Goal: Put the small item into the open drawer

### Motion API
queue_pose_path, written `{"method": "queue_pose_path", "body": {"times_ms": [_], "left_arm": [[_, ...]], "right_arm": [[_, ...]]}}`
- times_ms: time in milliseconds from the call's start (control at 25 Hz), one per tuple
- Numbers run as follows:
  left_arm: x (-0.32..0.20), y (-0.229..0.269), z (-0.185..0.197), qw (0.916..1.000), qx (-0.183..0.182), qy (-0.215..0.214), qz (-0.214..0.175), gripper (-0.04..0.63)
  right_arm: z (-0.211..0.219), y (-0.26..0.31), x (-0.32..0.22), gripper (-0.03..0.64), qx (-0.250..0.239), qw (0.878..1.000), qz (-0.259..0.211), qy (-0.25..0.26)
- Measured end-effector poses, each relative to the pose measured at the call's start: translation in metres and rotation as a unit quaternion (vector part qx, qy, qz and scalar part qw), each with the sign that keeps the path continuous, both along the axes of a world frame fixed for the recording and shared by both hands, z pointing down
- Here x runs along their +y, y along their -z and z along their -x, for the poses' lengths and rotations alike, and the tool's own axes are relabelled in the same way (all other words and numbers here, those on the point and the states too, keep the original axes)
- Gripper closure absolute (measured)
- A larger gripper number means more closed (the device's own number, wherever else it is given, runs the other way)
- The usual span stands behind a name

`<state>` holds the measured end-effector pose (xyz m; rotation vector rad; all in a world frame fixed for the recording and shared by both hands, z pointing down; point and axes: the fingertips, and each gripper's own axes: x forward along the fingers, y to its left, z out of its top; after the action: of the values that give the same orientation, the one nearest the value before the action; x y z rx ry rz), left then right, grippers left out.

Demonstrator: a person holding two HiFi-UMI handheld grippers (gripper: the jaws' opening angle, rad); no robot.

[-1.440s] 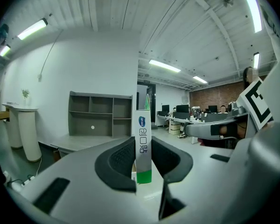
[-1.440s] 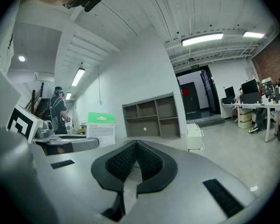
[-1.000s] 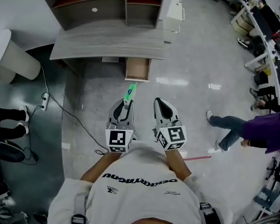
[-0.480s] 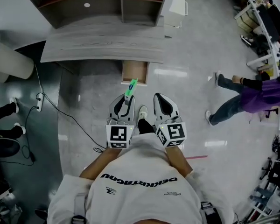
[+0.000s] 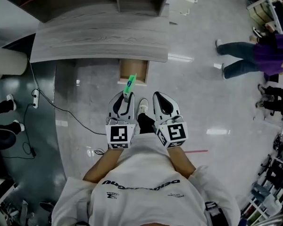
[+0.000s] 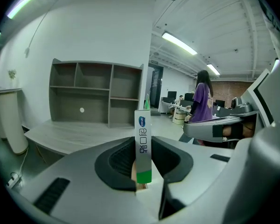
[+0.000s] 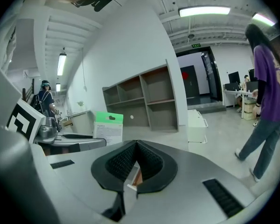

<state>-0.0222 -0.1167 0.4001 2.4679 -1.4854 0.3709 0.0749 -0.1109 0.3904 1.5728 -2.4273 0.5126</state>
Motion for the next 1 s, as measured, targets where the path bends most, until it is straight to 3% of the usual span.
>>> {"method": "queue_pose_path", "body": {"times_ms": [360, 1000], "left_arm": [[-0.030, -0.059, -0.015, 0.9988, -0.019, -0.005, 0.044, 0.495], [-0.060, -0.130, -0.021, 0.9969, -0.025, 0.032, 0.068, 0.495]], "right_arm": [[-0.010, -0.050, -0.036, 0.589, 0.002, 0.999, 0.031, 0.008], [-0.023, -0.122, -0.060, 0.588, -0.018, 0.998, 0.058, 0.018]]}}
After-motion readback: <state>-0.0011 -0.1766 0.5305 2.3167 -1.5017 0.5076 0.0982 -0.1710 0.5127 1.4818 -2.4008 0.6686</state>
